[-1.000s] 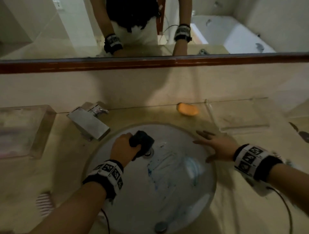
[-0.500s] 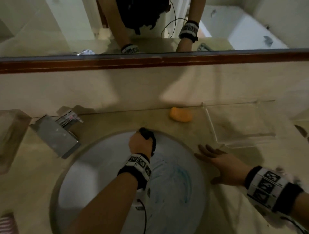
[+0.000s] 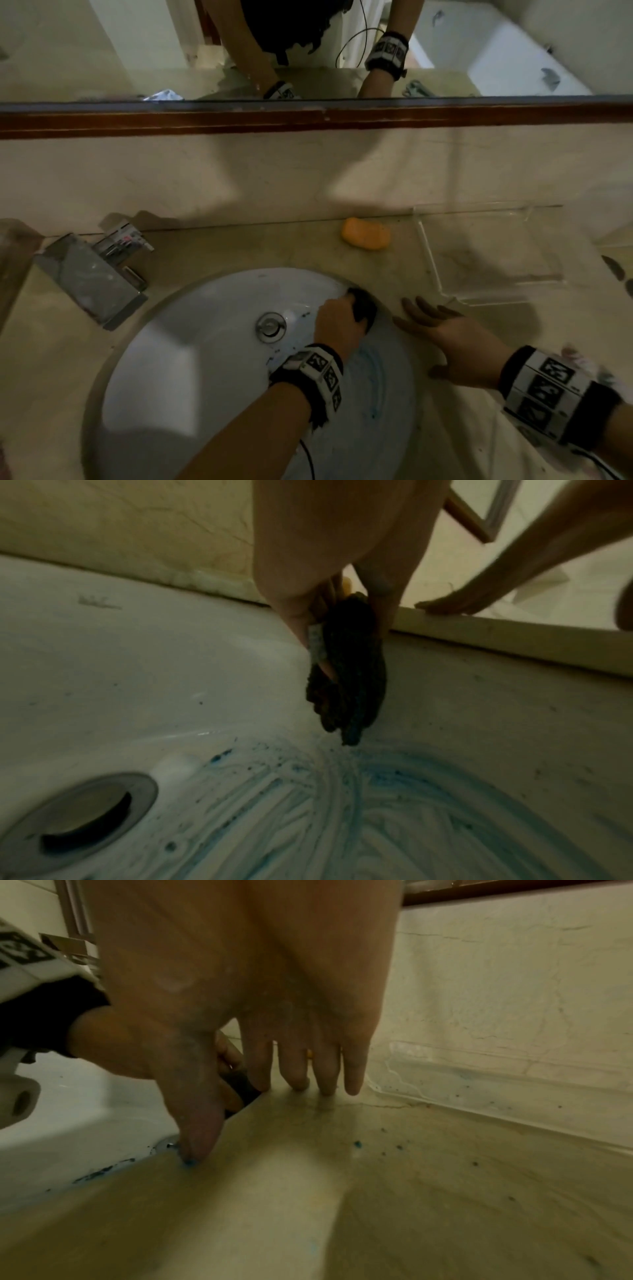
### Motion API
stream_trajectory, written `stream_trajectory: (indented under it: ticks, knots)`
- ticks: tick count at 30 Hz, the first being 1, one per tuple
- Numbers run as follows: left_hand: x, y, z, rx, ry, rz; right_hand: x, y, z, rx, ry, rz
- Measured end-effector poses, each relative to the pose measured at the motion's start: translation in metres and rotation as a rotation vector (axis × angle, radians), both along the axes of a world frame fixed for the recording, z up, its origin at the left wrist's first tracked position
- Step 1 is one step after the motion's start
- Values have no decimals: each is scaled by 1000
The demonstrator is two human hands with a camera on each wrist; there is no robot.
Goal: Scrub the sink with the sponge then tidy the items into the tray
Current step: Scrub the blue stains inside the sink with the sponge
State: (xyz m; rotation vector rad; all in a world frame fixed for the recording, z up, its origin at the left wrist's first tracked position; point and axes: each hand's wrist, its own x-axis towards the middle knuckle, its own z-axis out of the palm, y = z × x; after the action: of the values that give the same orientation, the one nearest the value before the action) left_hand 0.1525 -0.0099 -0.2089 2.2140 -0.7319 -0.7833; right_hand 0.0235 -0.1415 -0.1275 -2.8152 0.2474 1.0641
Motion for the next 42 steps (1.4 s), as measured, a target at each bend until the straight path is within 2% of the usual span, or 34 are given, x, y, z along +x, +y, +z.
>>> stream_trajectory:
  ticks: [3, 5, 7, 10, 12, 15, 19, 21, 23, 26, 28, 32, 36, 42]
  knots:
    - [-3, 11, 0, 21, 71, -197, 1, 3, 2, -16, 6, 3]
    - [5, 29, 3, 40, 45, -172, 2, 4, 2, -18, 12, 5]
    - [18, 50, 10, 62, -23, -23, 1, 3, 1, -15, 9, 1]
    - [51, 81, 16, 113, -141, 294, 1, 0, 0, -1, 14, -3]
    - [72, 95, 14, 174, -154, 460, 1, -1, 0, 15, 13, -13]
    - [88, 93, 13, 178, -140, 553, 0, -1, 3, 21, 12, -19]
    - [86, 70, 13, 101, -253, 532, -1, -3, 3, 27, 14, -21]
    - [81, 65, 3, 26, -237, 505, -1, -3, 1, 34, 3, -17]
    - [71, 58, -7, 26, -201, 383, -1, -3, -1, 38, -4, -22]
    - [56, 39, -16, 130, -141, 140, -1, -4, 0, 30, 5, -17]
    - [50, 35, -17, 171, -161, 59, -1, -4, -1, 38, -5, -27]
    - [65, 63, -15, 290, -274, 65, -3, -4, -2, 69, -37, -49]
    - [94, 93, -20, 500, -331, 46, -3, -7, -4, 53, -26, -13]
    - [91, 71, -34, 602, -333, -121, -3, -7, -4, 77, -27, -25]
